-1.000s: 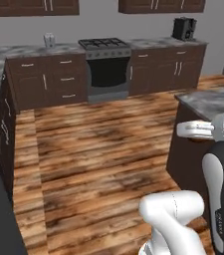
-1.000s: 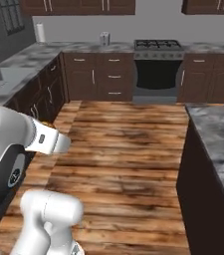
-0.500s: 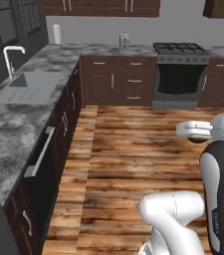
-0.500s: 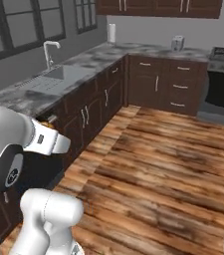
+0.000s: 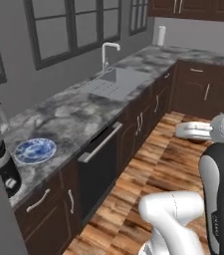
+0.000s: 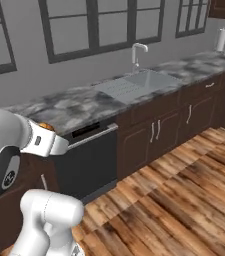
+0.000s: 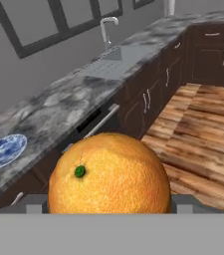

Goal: Pick the peach and orange from the fridge and place them on the plate next to the blender to make a fruit smoothie.

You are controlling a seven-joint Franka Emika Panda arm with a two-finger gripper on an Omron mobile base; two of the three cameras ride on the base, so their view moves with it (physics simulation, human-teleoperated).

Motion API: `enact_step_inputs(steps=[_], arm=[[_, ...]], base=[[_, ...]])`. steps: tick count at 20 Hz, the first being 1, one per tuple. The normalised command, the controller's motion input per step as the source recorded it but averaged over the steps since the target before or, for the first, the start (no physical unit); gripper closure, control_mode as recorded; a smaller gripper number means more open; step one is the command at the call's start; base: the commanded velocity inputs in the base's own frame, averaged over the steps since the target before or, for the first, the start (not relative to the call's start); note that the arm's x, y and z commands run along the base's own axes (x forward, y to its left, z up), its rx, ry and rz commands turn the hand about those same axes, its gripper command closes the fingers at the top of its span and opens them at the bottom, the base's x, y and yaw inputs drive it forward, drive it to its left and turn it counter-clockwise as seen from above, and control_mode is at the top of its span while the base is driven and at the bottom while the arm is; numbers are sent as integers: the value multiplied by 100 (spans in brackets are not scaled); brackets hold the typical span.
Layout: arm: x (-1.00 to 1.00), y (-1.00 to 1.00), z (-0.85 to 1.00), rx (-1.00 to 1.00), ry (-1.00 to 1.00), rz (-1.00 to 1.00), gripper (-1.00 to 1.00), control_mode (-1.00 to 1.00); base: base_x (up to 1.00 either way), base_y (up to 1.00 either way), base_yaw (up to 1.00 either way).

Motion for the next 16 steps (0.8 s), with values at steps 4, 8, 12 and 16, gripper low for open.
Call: enact_step_inputs(steps=[4, 8, 12, 16], arm=[[0, 0, 0, 0, 0, 0, 100, 100], [0, 0, 0, 0, 0, 0, 100, 100], [0, 0, 0, 0, 0, 0, 100, 100], [0, 0, 0, 0, 0, 0, 100, 100]], base=[[95, -30, 64], [53, -16, 75], [58, 13, 65], [80, 4, 59]])
